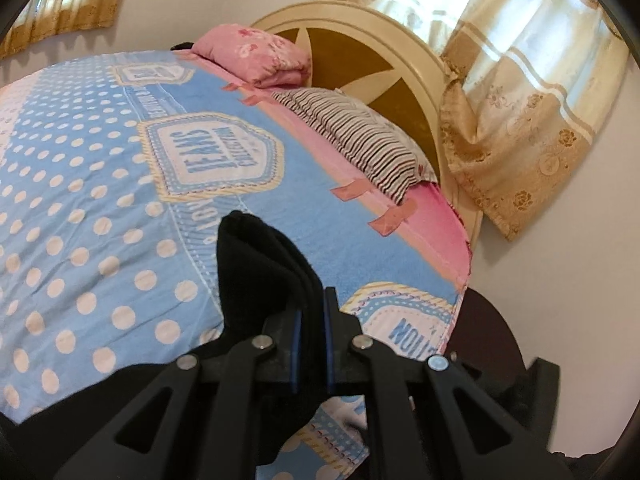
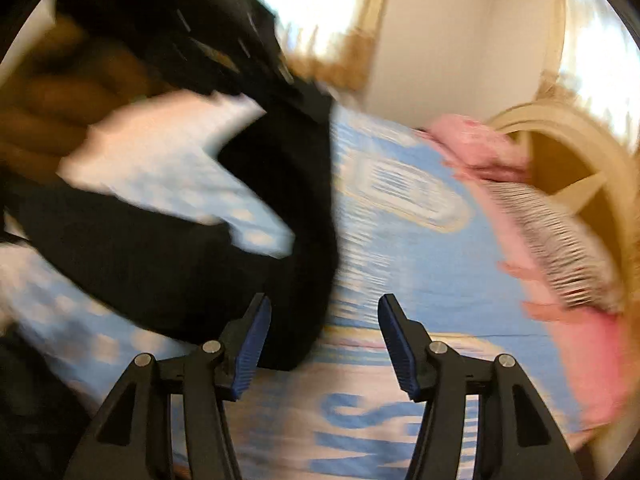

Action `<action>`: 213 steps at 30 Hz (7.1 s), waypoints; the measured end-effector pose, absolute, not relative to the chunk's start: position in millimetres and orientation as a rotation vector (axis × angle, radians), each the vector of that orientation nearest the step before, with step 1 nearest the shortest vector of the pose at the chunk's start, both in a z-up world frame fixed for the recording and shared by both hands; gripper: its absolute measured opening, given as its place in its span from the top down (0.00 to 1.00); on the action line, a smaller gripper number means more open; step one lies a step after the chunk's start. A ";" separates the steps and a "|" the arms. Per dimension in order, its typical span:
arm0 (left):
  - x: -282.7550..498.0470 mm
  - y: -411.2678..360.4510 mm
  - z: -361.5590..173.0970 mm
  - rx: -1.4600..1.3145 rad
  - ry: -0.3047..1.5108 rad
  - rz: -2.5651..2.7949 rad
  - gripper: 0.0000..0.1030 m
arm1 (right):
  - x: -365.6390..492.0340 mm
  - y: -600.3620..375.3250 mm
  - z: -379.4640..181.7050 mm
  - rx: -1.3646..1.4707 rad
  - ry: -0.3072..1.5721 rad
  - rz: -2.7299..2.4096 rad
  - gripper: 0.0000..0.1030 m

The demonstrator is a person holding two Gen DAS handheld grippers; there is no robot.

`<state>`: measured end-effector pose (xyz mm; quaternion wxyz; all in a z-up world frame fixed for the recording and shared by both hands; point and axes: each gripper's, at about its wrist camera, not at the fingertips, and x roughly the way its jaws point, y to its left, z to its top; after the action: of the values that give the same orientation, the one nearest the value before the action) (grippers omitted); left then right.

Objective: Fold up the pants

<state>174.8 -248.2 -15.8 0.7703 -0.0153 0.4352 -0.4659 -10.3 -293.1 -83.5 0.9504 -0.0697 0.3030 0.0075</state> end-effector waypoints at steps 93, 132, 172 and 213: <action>215.4 8.4 -131.9 -0.338 0.989 -0.523 0.55 | 109.8 -111.5 -129.1 -0.408 0.599 0.324 0.92; 174.9 -17.3 -154.0 -0.170 1.101 -0.529 0.87 | 73.8 -221.0 -154.2 -0.044 0.664 0.311 0.36; 162.0 43.0 -153.2 -0.426 1.135 -0.806 0.38 | 92.6 -154.6 -162.2 -0.156 0.711 0.427 0.36; 168.7 263.2 -168.3 -0.197 0.913 0.066 0.27 | 92.2 -109.2 -161.1 -0.220 0.669 0.564 0.34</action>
<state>168.7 263.2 -168.3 0.8923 -0.0948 0.4401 0.0318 92.2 -109.2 -161.1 0.8999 -0.1062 0.3233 0.2727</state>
